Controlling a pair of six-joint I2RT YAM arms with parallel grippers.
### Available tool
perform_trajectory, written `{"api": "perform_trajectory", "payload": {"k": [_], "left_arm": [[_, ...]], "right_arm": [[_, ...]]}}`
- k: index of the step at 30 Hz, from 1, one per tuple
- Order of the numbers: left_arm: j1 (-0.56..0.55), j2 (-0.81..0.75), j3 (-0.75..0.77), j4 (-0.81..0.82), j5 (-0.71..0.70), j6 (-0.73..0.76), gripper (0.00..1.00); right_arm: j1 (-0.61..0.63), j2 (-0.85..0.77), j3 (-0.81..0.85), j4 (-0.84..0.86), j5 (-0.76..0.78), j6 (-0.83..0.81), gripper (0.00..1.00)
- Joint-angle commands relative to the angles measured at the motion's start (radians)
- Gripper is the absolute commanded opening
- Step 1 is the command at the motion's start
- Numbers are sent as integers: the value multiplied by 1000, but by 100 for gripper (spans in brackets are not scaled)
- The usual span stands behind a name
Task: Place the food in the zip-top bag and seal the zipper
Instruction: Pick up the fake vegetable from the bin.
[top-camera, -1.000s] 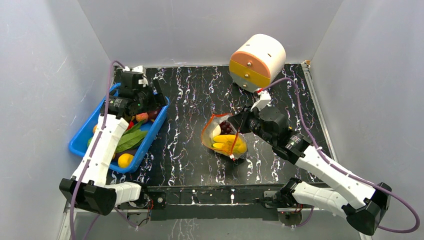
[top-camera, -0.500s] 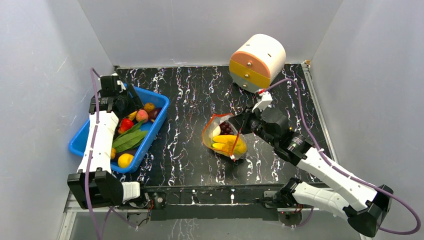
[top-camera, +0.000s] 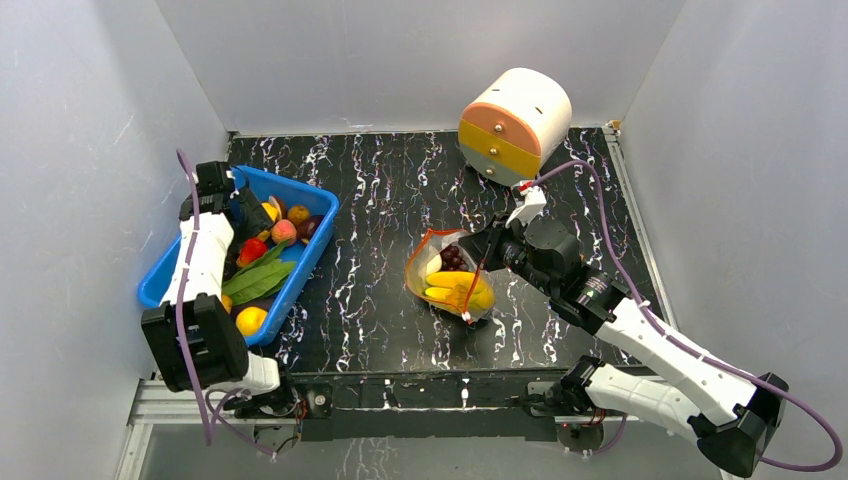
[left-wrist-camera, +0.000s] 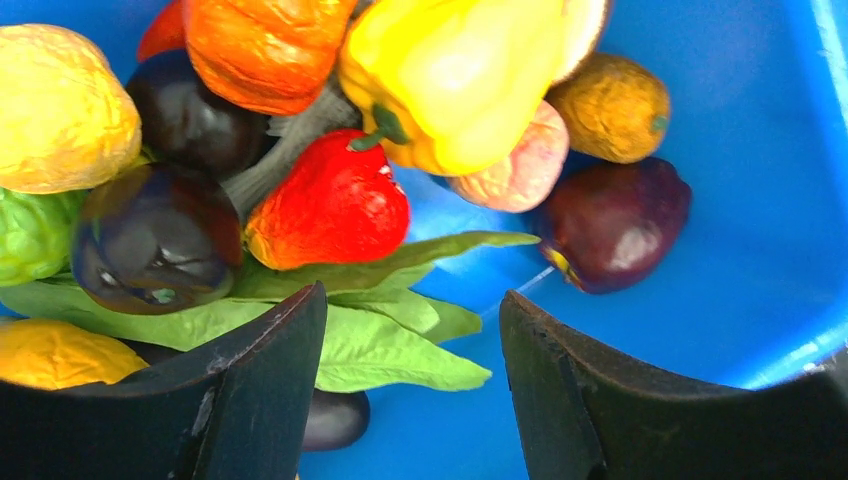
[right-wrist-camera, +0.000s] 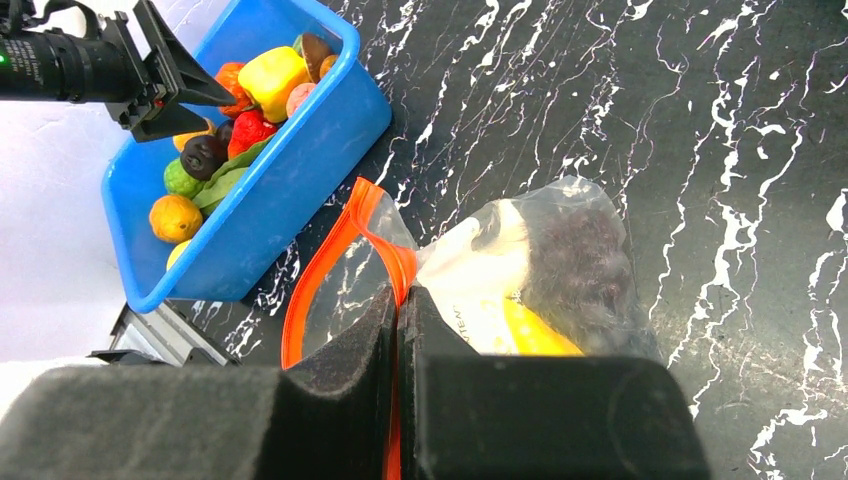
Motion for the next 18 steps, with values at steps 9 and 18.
{"api": "perform_trajectory", "payload": {"k": [9, 18], "left_arm": [[29, 131, -18, 73, -61, 14, 60], [30, 213, -29, 37, -158, 12, 74]], "right_arm": [[-1, -47, 41, 78, 48, -57, 0], [-2, -45, 48, 68, 40, -59, 0]]}}
